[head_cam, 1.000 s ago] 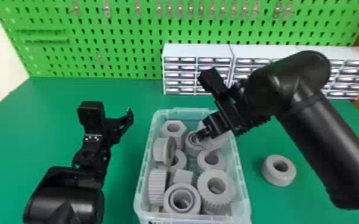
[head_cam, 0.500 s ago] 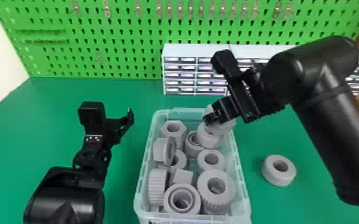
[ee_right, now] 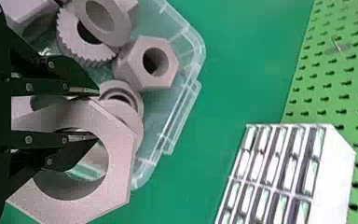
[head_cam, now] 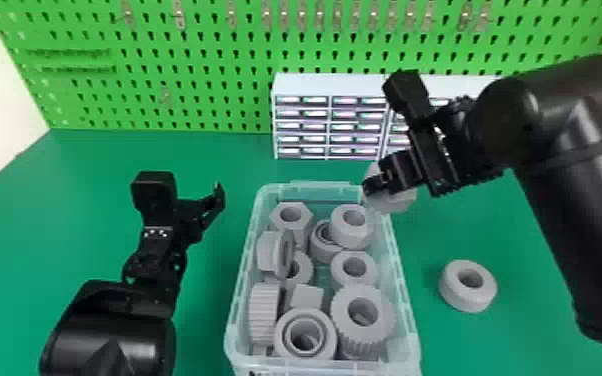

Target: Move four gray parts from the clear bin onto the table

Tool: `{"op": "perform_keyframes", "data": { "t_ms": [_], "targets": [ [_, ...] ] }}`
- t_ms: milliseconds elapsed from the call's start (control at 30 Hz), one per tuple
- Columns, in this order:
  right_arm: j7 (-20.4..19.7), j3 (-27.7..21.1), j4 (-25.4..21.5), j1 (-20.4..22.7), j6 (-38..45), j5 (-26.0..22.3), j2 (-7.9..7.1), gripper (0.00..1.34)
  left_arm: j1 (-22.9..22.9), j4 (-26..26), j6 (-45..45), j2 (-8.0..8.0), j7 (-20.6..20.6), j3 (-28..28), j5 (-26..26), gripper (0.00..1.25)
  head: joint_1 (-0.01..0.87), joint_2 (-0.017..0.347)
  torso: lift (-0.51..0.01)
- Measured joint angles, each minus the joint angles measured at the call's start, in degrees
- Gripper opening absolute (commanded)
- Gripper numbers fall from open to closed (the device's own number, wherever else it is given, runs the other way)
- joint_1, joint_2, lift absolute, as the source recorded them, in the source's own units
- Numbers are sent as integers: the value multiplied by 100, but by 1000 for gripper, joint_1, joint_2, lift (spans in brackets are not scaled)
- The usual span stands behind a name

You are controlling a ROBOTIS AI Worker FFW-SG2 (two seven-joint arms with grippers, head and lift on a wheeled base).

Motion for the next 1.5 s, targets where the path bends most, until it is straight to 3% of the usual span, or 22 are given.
{"op": "perform_keyframes", "data": {
  "t_ms": [900, 1500],
  "targets": [
    [0, -962, -31, 375, 0, 594, -73, 319, 3, 0, 0, 0, 0, -28, 0, 1068, 693, 72, -52],
    [0, -898, 370, 556, 0, 718, -70, 319, -36, 0, 0, 0, 1, -59, 11, 1068, 693, 72, -52]
  ]
}}
